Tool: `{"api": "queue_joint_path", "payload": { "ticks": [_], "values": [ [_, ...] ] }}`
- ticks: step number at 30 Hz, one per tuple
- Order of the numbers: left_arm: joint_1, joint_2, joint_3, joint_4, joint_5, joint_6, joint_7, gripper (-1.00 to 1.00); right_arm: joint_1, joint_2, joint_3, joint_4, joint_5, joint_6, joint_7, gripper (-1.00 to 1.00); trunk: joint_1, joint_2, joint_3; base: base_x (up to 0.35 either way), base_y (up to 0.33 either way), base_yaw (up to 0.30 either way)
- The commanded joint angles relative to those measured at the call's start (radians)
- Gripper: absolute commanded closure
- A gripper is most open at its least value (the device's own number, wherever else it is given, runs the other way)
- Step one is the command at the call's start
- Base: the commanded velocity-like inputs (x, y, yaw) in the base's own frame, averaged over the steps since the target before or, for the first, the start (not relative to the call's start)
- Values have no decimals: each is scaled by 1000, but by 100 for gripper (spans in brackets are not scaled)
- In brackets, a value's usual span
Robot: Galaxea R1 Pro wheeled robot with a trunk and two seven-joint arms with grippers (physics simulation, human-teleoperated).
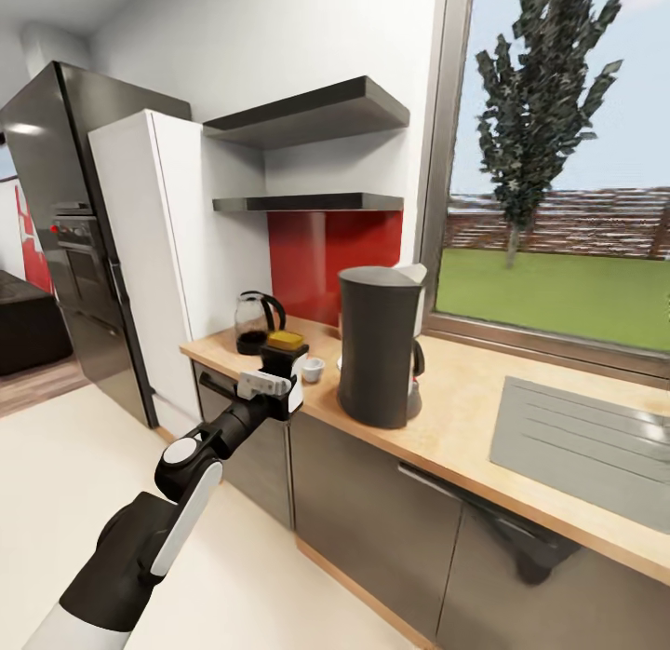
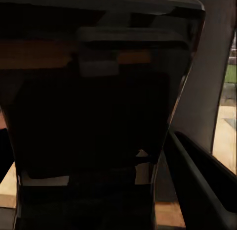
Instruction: Set up a coffee station on the kitchen countertop: keep the coffee maker on the countertop, move the bottle of coffee from the kitchen shelf to the counter next to the coffee maker, place a paper coffee filter on top of the coffee maker, put the saucer next to the coffee maker with the coffee cup on the saucer, and place the electric kettle next to the coffee maker.
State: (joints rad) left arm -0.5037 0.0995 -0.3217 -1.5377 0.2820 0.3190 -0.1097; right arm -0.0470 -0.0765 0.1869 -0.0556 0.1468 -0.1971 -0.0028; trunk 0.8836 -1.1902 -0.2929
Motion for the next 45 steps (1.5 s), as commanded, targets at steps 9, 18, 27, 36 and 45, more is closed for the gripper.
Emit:
{"api": "queue_joint_path", "payload": {
  "ticks": [9, 18, 27, 36, 45],
  "values": [
    [-1, 0, 0, -2, 8, 6, -1, 100, -1, 0, 0, 0, 8, -2, 0, -100, 0, -1, -1, -221, -262, 0],
    [-1, 0, -27, -2, 8, 6, -1, 100, -1, 0, 1, 0, 8, -3, 0, -100, 0, -1, -1, -218, -262, -15],
    [-1, 0, -34, -2, 8, 6, -1, 100, -1, 0, 0, 0, 8, -2, 0, -100, 0, -1, 3, -138, -145, -65],
    [-1, 0, -35, -2, 8, 6, -1, 100, -1, 0, 0, 0, 8, -3, 0, -100, 0, -1, 3, -236, -205, -5],
    [-1, 0, -36, -1, 8, 6, -1, 100, -1, 0, 2, 0, 8, -2, 0, -100, 0, -1, 3, -186, -173, -23]
  ]
}}
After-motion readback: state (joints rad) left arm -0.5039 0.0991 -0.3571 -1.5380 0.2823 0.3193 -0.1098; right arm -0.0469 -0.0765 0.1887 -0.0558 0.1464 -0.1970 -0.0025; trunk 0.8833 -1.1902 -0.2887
